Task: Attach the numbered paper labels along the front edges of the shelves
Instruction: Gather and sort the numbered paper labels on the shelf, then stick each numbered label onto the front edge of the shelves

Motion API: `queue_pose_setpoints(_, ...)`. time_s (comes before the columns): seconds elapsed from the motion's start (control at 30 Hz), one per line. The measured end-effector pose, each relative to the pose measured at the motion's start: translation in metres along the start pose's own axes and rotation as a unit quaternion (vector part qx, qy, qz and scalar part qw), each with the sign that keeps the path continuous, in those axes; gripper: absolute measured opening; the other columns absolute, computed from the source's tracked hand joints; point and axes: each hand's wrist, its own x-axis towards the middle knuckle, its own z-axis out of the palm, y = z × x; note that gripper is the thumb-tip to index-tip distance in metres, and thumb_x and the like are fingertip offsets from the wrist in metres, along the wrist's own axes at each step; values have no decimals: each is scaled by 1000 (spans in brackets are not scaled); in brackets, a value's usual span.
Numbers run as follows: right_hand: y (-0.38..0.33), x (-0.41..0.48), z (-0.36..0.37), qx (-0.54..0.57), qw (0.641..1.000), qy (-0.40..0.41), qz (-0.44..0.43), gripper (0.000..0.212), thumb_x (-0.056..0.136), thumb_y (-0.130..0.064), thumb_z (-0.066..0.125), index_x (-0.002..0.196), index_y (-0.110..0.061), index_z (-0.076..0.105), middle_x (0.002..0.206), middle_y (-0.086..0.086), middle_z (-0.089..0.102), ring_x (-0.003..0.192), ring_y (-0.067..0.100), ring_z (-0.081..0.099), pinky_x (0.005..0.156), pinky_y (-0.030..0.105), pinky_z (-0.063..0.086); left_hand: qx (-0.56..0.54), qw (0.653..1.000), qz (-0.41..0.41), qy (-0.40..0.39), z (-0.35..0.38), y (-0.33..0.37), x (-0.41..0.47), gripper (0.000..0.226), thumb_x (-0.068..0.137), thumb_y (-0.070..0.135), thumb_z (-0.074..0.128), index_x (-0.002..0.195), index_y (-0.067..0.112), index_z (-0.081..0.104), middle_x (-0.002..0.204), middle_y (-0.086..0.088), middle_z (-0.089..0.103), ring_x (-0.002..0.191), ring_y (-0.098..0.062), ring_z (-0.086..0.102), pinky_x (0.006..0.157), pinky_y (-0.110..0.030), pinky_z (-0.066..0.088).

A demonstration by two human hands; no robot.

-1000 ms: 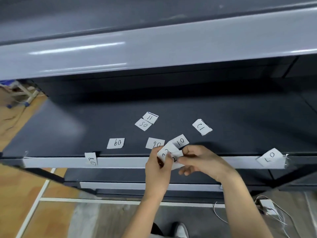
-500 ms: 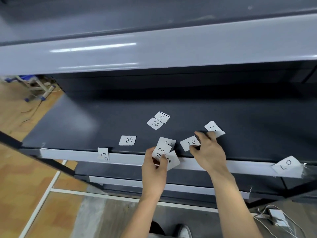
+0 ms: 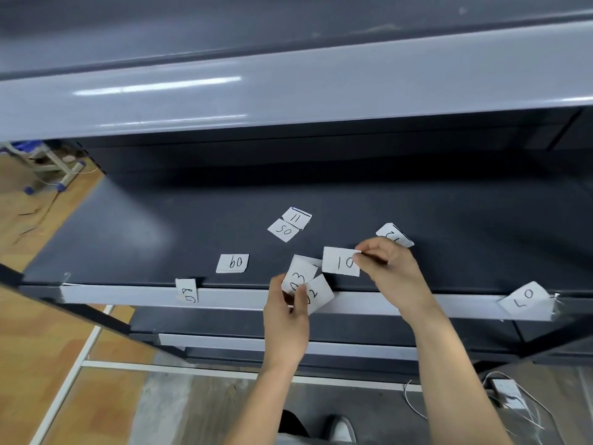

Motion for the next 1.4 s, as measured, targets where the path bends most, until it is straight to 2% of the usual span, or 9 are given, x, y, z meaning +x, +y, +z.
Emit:
queue_pose_setpoints(0.23,-19,-14,25,13,994,-110,10,30,89,3,51,96,-20,69,87,1,73,66,14,66,50,27,43,-47,998,14,35,-18,8,-4,13,98,19,53,110,24,54,93,5,69,86,-4,65,71,-11,48)
queue_pose_setpoints(0.43,-39,-21,71,41,984,-170,36,13,87,1,54,95,-4,63,87,7,73,78,23,73,57,33,43,-55,995,30,79,-54,11,1,15,97,18,54,108,28,55,83,9,69,78,-8,65,68,-12,47)
queue_pose_setpoints(0.63,-55,-30,118,4,984,-179,20,3,85,-15,63,84,-13,65,64,-5,59,59,10,45,64,26,40,-64,992,25,103,-102,5,14,17,96,15,56,106,29,55,89,16,70,84,-7,67,74,-22,54)
queue_pose_setpoints(0.87,-98,-54,205,50,988,-141,-31,17,86,11,57,91,-3,64,72,17,71,61,21,65,68,38,53,-40,988,31,148,-205,-5,40,22,88,9,66,85,29,58,68,8,71,60,-6,63,59,-16,46)
queue_pose_setpoints(0.97,-127,-75,253,30,989,-111,-93,19,88,8,54,86,-7,65,71,13,73,63,23,69,70,41,57,-3,981,48,189,-262,0,52,22,87,10,68,81,27,57,61,16,67,57,-1,61,54,-11,42)
queue_pose_setpoints(1.1,-195,-113,288,37,969,-110,-217,14,89,-3,61,81,-12,69,72,3,73,60,7,65,59,19,49,48,964,124,230,-334,20,66,21,88,21,67,80,35,54,74,28,65,69,2,61,58,-8,42)
queue_pose_setpoints(1.2,-255,-124,297,1,926,-28,-376,7,85,-19,63,83,-23,69,85,-6,68,75,8,61,67,17,46,75,938,227,251,-373,41,74,10,85,43,55,88,52,50,80,17,64,82,6,58,67,-6,42)
queue_pose_setpoints(1.27,-290,-115,301,-87,892,47,-440,9,85,-21,66,81,-29,67,100,-16,64,95,8,58,78,9,40,101,910,310,256,-390,60,79,24,86,30,53,93,52,47,96,20,59,94,6,54,76,-5,39)
queue_pose_setpoints(1.4,-342,-86,316,-239,896,26,-373,12,89,-27,62,81,-33,68,124,-26,52,115,2,45,84,11,34,158,859,446,196,-410,98,96,5,93,29,46,94,32,50,130,13,54,124,-5,44,98,-17,35)
